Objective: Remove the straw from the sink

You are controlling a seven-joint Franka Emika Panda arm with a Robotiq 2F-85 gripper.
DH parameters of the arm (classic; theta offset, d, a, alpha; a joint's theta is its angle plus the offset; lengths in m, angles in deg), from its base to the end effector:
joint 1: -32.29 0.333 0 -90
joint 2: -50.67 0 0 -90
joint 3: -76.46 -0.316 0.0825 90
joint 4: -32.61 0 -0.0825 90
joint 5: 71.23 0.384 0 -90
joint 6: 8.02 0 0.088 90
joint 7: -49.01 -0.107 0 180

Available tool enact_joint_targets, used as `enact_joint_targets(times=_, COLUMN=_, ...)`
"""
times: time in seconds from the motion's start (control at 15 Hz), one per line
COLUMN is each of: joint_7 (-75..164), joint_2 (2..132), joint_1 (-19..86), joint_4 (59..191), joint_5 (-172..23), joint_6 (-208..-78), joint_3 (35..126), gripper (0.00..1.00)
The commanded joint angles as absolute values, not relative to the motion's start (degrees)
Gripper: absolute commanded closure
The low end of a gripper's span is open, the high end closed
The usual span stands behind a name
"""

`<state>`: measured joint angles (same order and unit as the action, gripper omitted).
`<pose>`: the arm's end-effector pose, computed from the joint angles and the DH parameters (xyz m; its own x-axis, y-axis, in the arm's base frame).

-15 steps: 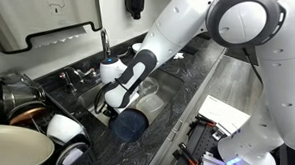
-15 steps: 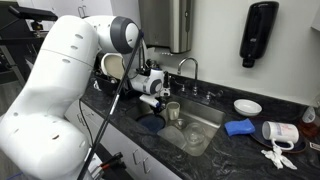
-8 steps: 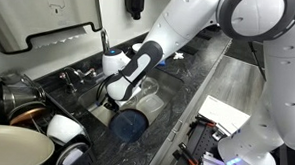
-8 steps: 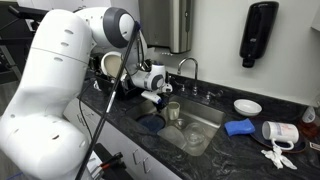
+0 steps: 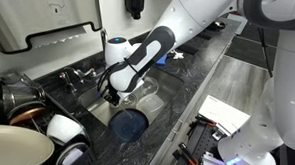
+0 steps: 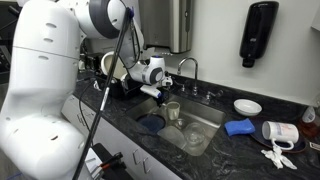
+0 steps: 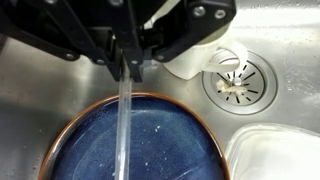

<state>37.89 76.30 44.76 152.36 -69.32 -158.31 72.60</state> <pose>0.5704 0.1658 0.2146 0.9959 0.0523 0.0744 0.0570 -0.9963 -0.0636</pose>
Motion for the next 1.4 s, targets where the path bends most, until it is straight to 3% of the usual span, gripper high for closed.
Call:
enact_joint_targets(times=0.0, joint_7=38.4, joint_2=70.7, joint_1=43.1, joint_4=157.1, joint_5=-68.0, joint_6=-157.6, joint_3=71.7, gripper=0.97)
enact_joint_targets(times=0.87, joint_7=39.4, joint_2=58.6, joint_1=33.1, joint_4=172.1, joint_5=-54.2, joint_6=-158.3, joint_3=73.5, gripper=0.97)
enact_joint_targets(times=1.33, joint_7=31.1, joint_2=53.3, joint_1=31.7, joint_4=174.0, joint_5=-55.6, joint_6=-157.0, joint_3=78.2, gripper=0.97)
